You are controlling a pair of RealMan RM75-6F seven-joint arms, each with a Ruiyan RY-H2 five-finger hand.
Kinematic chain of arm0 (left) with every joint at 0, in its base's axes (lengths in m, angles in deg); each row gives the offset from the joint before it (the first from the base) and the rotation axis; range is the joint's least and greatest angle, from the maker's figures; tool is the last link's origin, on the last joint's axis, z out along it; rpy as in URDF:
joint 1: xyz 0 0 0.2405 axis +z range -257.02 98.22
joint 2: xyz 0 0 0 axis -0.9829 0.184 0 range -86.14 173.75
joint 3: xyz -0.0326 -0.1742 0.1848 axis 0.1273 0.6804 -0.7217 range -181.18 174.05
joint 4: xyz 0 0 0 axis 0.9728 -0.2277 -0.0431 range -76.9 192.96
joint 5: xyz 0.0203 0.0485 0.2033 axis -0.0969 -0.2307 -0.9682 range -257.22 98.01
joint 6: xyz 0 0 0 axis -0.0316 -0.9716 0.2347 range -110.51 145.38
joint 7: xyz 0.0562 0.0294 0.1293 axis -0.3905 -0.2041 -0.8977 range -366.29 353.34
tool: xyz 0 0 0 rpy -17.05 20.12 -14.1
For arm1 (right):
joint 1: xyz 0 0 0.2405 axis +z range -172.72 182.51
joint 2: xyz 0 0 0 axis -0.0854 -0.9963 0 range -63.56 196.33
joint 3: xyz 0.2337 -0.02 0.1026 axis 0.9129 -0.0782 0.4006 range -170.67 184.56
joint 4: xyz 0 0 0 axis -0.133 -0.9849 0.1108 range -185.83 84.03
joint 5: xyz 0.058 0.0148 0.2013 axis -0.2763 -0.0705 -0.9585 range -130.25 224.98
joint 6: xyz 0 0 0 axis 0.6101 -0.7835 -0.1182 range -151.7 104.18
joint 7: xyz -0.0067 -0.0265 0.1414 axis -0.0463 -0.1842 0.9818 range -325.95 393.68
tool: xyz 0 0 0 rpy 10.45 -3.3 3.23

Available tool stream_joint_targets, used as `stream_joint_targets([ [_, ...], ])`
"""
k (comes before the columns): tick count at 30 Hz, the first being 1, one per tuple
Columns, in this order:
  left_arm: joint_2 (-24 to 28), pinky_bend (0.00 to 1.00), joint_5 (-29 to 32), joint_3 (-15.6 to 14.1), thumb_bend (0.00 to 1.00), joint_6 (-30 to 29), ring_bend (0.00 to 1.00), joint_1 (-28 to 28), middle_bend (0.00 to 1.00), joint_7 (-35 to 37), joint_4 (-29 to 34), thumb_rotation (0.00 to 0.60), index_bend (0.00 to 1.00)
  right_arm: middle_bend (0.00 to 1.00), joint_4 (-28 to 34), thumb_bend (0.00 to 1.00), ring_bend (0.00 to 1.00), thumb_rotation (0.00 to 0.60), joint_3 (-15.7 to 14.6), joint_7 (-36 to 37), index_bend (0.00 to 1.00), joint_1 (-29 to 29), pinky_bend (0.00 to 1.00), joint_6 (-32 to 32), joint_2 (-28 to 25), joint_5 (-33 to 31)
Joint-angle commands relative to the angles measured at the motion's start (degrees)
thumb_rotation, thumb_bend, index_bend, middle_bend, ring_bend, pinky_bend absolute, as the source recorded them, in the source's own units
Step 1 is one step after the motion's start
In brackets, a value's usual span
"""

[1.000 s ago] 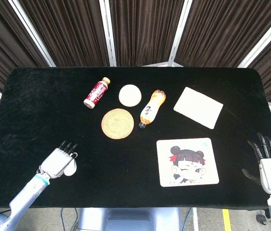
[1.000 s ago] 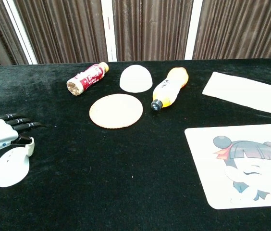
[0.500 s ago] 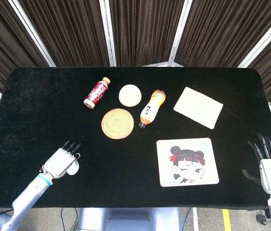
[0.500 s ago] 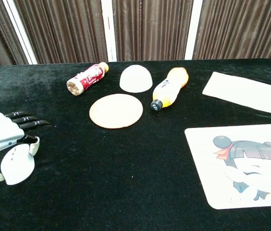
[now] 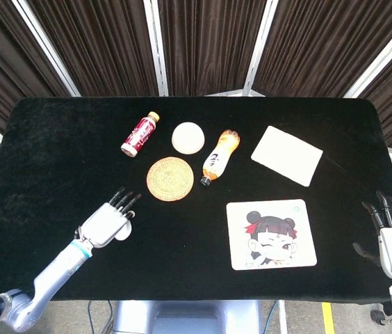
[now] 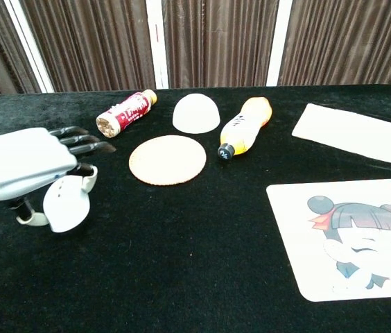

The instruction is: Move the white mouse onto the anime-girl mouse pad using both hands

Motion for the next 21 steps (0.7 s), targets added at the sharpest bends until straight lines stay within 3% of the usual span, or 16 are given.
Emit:
stream_joint_targets([
  [1, -0.73, 0.0, 0.57, 1.11, 0.22, 0.95, 0.0, -1.41, 0.0, -1.04, 0.33, 0.6, 0.6, 0.0, -0.09, 0.04, 0.0, 0.6, 0.07, 0.15, 0.16, -0.02, 0.0, 0.06, -0.05, -0.17],
  [11, -7.09, 0.0, 5.42, 5.58, 0.22, 6.54, 0.0, -8.37, 0.0, -6.68, -1.99, 0.6, 0.6, 0.0, -0.36, 0.04, 0.0, 0.6, 0.89, 1.68, 0.16, 0.08, 0.0, 0.91, -0.65, -1.93],
  [21, -15.4, 0.0, 8.19, 7.84, 0.22, 11.03, 0.0, -16.16, 0.0, -10.17, -7.63, 0.6, 0.6, 0.0, -1.72, 0.04, 0.0, 0.6, 1.96, 3.29, 0.16, 0.68, 0.0, 3.27, -0.97, -4.8],
])
